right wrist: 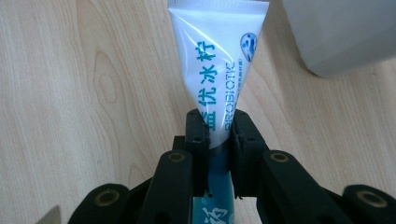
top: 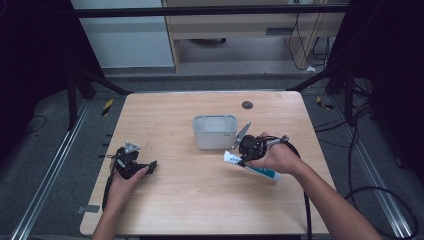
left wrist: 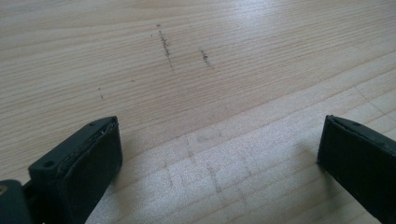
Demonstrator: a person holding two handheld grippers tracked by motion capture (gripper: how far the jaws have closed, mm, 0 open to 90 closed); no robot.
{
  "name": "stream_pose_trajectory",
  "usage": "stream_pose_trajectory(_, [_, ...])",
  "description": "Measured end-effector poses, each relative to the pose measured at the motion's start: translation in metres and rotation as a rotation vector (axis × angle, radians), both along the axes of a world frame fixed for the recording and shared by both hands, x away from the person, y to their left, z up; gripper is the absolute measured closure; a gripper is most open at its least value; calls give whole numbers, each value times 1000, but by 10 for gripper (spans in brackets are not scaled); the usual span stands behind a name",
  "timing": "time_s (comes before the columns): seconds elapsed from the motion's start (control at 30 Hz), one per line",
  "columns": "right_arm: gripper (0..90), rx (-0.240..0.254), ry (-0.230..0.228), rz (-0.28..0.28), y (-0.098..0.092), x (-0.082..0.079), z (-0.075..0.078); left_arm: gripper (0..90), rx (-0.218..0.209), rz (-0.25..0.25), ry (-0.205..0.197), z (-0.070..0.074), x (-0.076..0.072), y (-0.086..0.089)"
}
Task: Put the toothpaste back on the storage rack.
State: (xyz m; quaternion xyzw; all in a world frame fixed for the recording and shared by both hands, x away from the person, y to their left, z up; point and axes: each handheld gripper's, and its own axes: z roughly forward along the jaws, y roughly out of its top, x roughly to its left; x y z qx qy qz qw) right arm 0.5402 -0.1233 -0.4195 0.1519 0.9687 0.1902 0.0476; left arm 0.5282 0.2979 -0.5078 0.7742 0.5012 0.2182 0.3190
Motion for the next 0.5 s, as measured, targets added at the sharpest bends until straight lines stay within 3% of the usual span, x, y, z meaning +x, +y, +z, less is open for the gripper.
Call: stream_pose_trajectory(0.5, [793, 118, -51, -38, -12, -2, 18, 0, 0, 0, 0, 0, 0, 0])
